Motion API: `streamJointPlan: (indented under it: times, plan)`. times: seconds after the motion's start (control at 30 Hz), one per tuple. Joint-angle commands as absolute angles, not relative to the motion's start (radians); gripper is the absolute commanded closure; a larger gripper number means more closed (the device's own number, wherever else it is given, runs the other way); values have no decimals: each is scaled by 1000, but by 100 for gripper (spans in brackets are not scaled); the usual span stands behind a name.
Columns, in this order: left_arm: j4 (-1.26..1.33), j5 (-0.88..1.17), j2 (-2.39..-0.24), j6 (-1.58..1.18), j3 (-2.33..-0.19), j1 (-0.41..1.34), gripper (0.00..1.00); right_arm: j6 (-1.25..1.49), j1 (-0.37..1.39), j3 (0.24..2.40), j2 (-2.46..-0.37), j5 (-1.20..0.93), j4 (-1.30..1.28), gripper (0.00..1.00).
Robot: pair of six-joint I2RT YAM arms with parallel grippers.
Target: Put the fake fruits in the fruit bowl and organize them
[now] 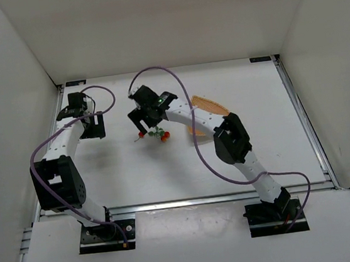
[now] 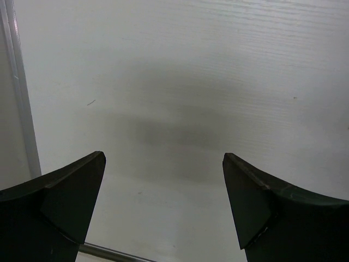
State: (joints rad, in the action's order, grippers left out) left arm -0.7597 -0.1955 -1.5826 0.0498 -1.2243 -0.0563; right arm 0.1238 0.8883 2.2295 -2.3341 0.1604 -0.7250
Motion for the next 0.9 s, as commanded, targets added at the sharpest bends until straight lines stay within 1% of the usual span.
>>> streamJointPlan:
  times: [0.0,0.1,0.2,0.27,0.3,0.37,0.4,0.47,0.5,0.53,0.6,0.63,0.7,0.73,0.77,0.8,0.87]
  plan:
    - [-765,-199,-1529,37,-1213,-58,0,124,868,2255,-2359,233,-795,3]
    - [-775,-199,-1529,37,-1213,-58,0,138,868,2223,-2385,207,-795,3]
    - [-775,-199,-1540,37,-1213,-58,0,147,877,2172,-2395,193,-795,6]
    - [-775,-199,-1540,28,-1222,-58,0,147,897,2146,-2407,193,-795,12]
    - [-775,-199,-1552,28,-1223,-58,0,147,897,2146,-2417,193,-795,19]
    - [-775,-199,-1562,28,-1232,-58,0,147,919,2134,-2427,202,-795,26]
    - [-775,-199,-1562,28,-1232,-58,0,147,919,2122,-2437,202,-795,34]
    - [-784,-199,-1562,28,-1232,-58,0,156,919,2121,-2450,202,-795,39]
    - [-784,-199,-1562,28,-1232,-58,0,166,919,2121,-2460,202,-804,44]
    - [-784,-199,-1562,28,-1232,-58,0,166,919,2121,-2461,193,-804,56]
    - [-784,-199,-1562,28,-1232,-58,0,175,919,2121,-2461,193,-813,69]
    - [-784,-199,-1562,28,-1232,-58,0,175,919,2112,-2461,193,-813,79]
    - [-784,-199,-1562,28,-1232,-58,0,175,919,2112,-2438,193,-813,88]
    - [-784,-190,-1571,28,-1232,-58,0,184,919,2102,-2437,183,-813,95]
    - [-784,-190,-1571,28,-1232,-58,0,184,919,2102,-2412,169,-813,98]
    - [-784,-181,-1571,28,-1232,-58,0,184,919,2102,-2401,169,-813,100]
    - [-784,-169,-1571,38,-1232,-58,0,218,919,2092,-2358,135,-813,100]
